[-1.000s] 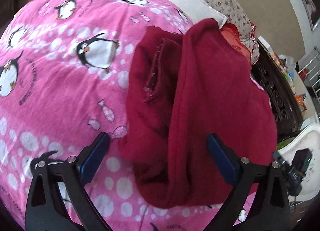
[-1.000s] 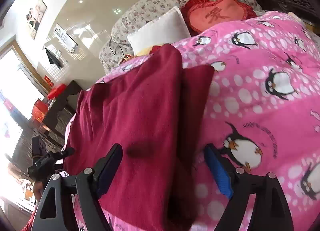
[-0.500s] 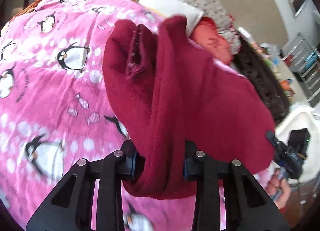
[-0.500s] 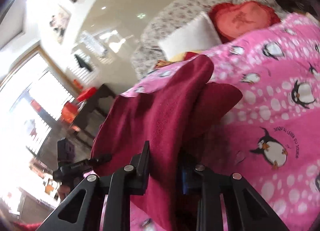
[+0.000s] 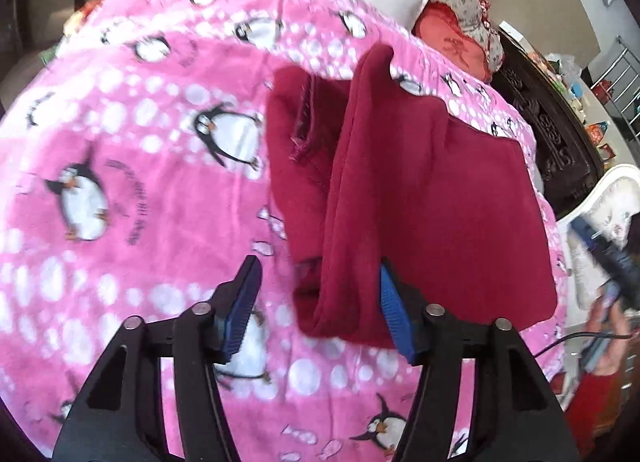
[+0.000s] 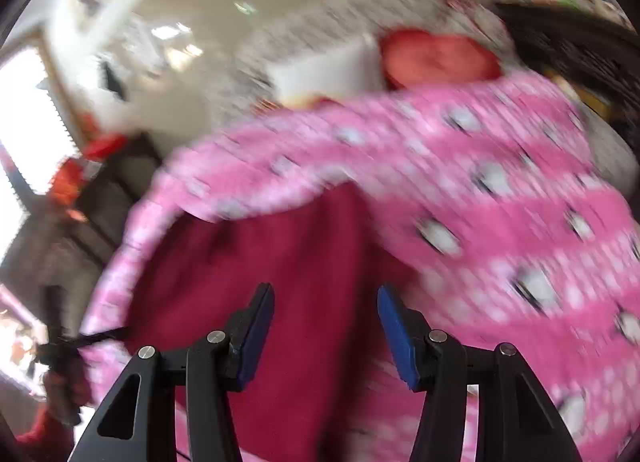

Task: Fold small clothes
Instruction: 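Open the left gripper while the right gripper holds and lifts the sweater edge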

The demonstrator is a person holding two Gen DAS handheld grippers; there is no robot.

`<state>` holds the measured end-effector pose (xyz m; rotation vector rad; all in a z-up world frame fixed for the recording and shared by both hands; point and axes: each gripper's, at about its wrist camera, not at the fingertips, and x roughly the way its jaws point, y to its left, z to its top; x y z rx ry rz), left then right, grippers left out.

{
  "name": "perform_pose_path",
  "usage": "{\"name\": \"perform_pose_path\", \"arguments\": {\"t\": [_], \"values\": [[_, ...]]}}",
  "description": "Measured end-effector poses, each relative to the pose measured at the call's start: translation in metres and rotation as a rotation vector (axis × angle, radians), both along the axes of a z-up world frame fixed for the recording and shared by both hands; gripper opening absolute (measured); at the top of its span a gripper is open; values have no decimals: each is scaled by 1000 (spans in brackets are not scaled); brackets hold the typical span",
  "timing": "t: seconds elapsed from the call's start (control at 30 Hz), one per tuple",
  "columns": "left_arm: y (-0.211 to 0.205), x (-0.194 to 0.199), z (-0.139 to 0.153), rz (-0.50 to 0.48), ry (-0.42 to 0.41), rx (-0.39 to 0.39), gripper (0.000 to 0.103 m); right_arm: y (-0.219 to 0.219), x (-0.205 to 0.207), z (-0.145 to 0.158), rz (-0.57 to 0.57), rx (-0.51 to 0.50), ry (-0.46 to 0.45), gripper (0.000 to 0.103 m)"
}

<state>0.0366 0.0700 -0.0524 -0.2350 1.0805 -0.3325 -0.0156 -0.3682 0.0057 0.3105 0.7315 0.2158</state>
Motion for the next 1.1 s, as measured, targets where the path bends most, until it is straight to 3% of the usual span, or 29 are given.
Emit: {"name": "perform_pose_path", "arguments": {"t": [0.17,0.33,0.53,0.6,0.73,0.9,1.03,1.1], "values": [[-5,-12,-8,32,-41,73,60,90,47,3,220,10,0,52],[-1,-8,-19,58,-17,33,62,209,123,-29,396,-50,74,52],[6,-6,-18,43,-23,3,65,309,192,-81,473,-197,202,52],[11,-12,-14,33,-34,2,66,321,205,-97,483,-224,237,53],[21,-22,-10,3,-38,-12,70,303,192,-70,471,-140,198,53],[19,-28,-12,0,-69,54,71,289,158,-42,504,-92,176,54],[19,-27,-16,31,-48,4,71,299,150,-45,490,-85,202,67],[21,-26,-17,57,-47,-16,71,309,151,-49,473,-108,215,68]]}}
